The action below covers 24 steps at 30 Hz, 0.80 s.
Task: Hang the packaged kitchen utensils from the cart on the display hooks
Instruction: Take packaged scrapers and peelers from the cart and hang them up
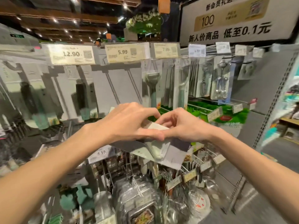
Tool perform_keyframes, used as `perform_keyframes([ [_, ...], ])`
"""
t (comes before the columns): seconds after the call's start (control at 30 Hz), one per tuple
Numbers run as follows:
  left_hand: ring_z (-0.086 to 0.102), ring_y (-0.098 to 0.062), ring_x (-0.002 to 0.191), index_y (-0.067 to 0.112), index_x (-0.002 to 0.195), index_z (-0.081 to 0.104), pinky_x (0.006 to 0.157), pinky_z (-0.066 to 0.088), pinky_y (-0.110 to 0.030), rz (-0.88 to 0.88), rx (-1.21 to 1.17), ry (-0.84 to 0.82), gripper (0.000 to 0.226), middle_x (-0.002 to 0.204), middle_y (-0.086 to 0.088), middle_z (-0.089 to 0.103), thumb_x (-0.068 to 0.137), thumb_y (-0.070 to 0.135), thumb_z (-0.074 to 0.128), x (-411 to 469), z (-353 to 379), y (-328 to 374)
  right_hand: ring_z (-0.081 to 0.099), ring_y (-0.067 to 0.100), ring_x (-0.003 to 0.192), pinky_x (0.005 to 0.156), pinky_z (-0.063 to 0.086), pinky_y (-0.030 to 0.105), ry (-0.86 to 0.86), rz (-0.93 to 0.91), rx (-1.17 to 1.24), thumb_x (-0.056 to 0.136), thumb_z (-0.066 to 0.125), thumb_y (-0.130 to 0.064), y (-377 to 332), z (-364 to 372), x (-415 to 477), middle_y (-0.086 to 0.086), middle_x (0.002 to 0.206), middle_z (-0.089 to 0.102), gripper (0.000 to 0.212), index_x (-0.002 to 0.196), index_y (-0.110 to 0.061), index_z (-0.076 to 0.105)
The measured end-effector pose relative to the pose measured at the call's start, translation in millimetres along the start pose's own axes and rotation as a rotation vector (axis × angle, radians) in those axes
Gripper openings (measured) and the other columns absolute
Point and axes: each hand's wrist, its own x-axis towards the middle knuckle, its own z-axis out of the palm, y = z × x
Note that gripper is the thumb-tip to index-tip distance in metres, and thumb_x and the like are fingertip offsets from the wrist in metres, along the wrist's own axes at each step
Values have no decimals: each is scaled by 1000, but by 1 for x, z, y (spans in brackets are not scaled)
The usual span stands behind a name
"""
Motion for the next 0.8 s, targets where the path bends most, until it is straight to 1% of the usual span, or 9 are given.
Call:
perform_keyframes([
  [0.1, 49, 1, 59, 42, 116, 61, 50, 34, -23, -27, -78, -11, 73, 65, 12, 59, 63, 89, 44, 23, 17, 9, 56, 21, 73, 70, 40, 40, -3, 36, -7, 65, 88, -35, 18, -26, -5, 29, 91, 70, 41, 94, -9, 75],
  [0.17, 45, 4, 56, 41, 115, 63, 50, 30, -23, -51, -104, 2, 78, 59, 16, 51, 58, 91, 44, 38, 24, 14, 58, 21, 73, 71, 42, 40, -24, 47, 1, 64, 88, -42, 30, -43, -5, 25, 91, 72, 44, 96, -15, 75],
  [0.27, 51, 3, 62, 38, 106, 66, 51, 35, -25, -98, -122, 17, 82, 66, 15, 60, 54, 98, 44, 58, 33, 13, 59, 24, 73, 66, 42, 39, -84, 34, 71, 67, 80, -48, 50, -73, -7, 23, 93, 72, 46, 105, -22, 72],
  [0.4, 50, 4, 60, 37, 79, 61, 52, 31, -26, -316, -167, 150, 56, 61, 21, 55, 68, 90, 47, 78, 44, 7, 59, 25, 84, 72, 53, 34, -155, 44, 533, 58, 77, -64, 92, -120, -1, 16, 96, 63, 66, 108, -20, 74],
  [0.5, 53, -9, 59, 27, 72, 61, 55, 37, -33, -461, -263, 310, 56, 60, 7, 57, 78, 81, 49, 88, 59, 9, 62, 31, 101, 86, 52, 50, -199, 59, 856, 46, 82, -71, 119, -139, 13, 22, 113, 64, 102, 125, -9, 64],
  [0.6, 46, -7, 56, 20, 71, 59, 56, 36, -28, -608, -337, 463, 50, 62, 1, 55, 86, 68, 54, 97, 71, 14, 69, 23, 98, 81, 59, 44, -198, -44, 836, 48, 89, -59, 124, -136, 30, 9, 105, 74, 78, 113, -19, 72],
  [0.67, 43, -3, 55, 20, 69, 56, 55, 32, -26, -688, -394, 550, 43, 58, 8, 52, 92, 57, 57, 104, 75, 22, 71, 18, 95, 78, 60, 38, -89, -66, 738, 60, 91, -35, 117, -126, 41, 2, 102, 76, 59, 111, -18, 69],
  [0.73, 44, 0, 54, 24, 69, 55, 54, 33, -21, -741, -448, 624, 35, 57, 18, 54, 96, 46, 58, 110, 77, 30, 72, 15, 91, 76, 60, 30, -10, -102, 695, 72, 80, -15, 107, -116, 51, 0, 99, 77, 41, 111, -15, 66],
  [0.8, 55, 4, 61, 27, 81, 60, 57, 38, -14, -768, -503, 674, 20, 67, 22, 63, 98, 36, 58, 116, 76, 36, 72, 8, 78, 63, 56, 18, 40, -136, 704, 84, 71, -5, 98, -108, 60, -3, 88, 78, 21, 102, -16, 67],
])
